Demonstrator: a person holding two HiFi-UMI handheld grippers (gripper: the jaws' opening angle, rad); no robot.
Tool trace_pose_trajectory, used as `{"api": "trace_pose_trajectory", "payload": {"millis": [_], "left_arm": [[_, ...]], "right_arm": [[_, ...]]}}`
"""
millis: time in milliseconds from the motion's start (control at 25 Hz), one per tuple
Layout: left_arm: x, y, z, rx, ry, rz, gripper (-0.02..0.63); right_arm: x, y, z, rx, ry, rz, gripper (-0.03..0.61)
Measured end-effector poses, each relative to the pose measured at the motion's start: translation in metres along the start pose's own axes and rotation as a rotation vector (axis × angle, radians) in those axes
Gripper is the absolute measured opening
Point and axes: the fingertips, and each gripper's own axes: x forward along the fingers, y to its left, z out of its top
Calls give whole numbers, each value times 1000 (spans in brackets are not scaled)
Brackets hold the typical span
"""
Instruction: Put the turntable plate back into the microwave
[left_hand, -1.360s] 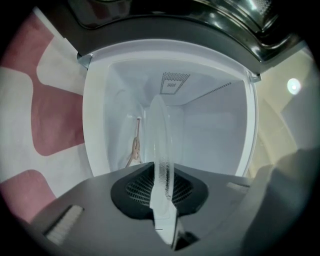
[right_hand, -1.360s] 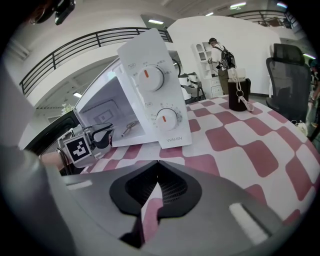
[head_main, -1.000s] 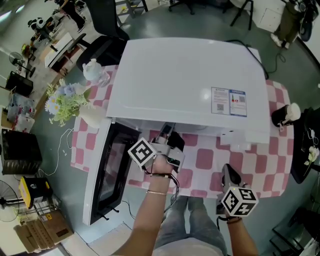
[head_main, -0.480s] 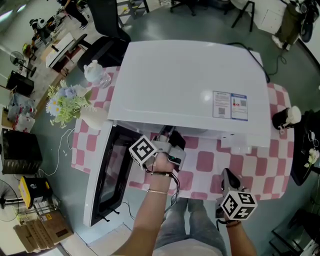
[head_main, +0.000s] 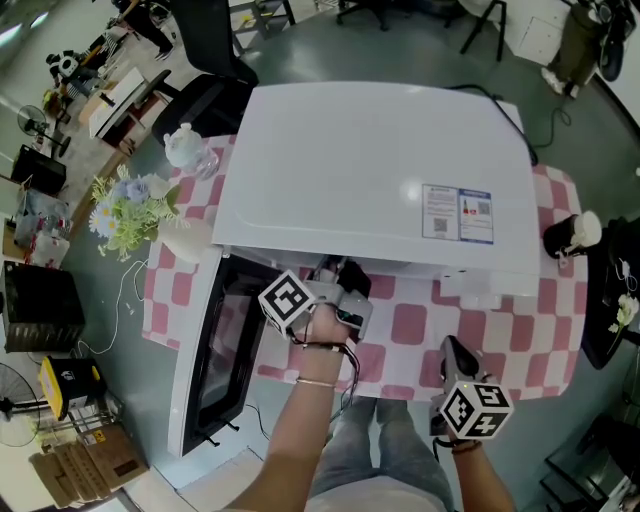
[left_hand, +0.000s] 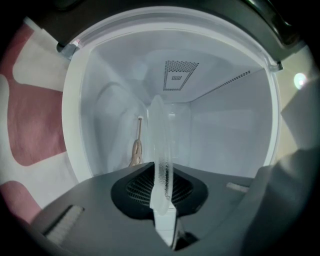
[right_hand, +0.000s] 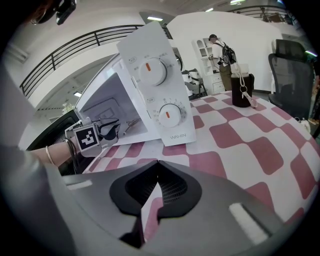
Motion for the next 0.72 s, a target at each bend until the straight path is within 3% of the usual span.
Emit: {"api": "trace_pose_trajectory", "payload": {"millis": [160, 360, 480, 720], "left_arm": [[1, 0, 3, 8, 0, 19, 32], [3, 2, 4, 95, 27, 91, 31], [1, 1, 7, 93, 22, 104, 29], [2, 17, 7, 88, 24, 230, 46]], "right_arm": [[1, -1, 0, 2, 3, -1, 9], [4, 3, -2, 3, 7, 11, 10], [5, 6, -2, 1, 8, 19, 10], [4, 6, -4, 0, 14, 21, 11]]}}
